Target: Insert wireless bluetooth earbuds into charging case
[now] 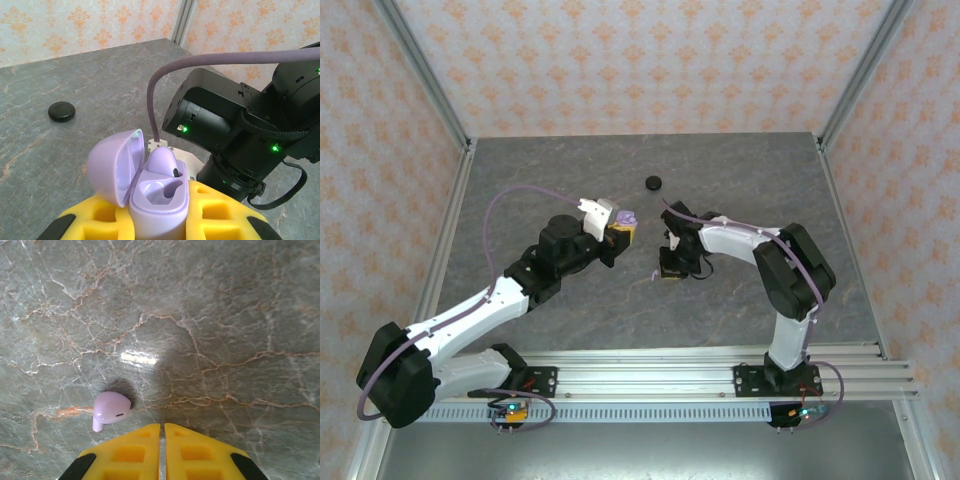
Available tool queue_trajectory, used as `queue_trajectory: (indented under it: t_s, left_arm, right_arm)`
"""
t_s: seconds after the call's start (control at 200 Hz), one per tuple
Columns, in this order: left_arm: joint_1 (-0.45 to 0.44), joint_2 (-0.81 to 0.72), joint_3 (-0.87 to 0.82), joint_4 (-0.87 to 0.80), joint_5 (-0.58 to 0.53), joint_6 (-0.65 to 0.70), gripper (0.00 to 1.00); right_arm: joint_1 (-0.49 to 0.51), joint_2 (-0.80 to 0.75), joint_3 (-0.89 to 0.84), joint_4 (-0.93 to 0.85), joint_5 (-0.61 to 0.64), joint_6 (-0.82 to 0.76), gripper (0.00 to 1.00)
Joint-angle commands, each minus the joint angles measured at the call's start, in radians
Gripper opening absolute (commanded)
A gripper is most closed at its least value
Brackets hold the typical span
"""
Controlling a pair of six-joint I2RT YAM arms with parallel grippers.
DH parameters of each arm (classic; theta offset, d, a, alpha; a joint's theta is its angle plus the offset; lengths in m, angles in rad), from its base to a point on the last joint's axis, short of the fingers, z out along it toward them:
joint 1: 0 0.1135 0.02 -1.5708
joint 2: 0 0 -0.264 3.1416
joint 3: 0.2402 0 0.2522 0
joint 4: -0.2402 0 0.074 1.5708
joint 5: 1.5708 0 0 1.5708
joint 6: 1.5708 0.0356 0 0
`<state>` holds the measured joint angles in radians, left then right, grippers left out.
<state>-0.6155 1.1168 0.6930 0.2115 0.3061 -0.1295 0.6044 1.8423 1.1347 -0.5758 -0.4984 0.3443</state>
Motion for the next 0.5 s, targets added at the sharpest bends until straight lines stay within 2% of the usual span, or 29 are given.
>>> queue_trajectory:
  t_s: [0.0, 0.496]
  left_arm:
    - [-0.004, -0.014, 0.028, 0.008, 0.004, 0.007, 0.08]
    - [-0.003, -0.029, 0.020, -0.008, -0.005, 0.004, 0.08]
  right_arm:
    - [0.006, 0.017, -0.001, 0.031, -0.003, 0.025, 0.11]
    - [0.015, 0.071, 0.067, 0.059, -0.023, 0.030, 0.10]
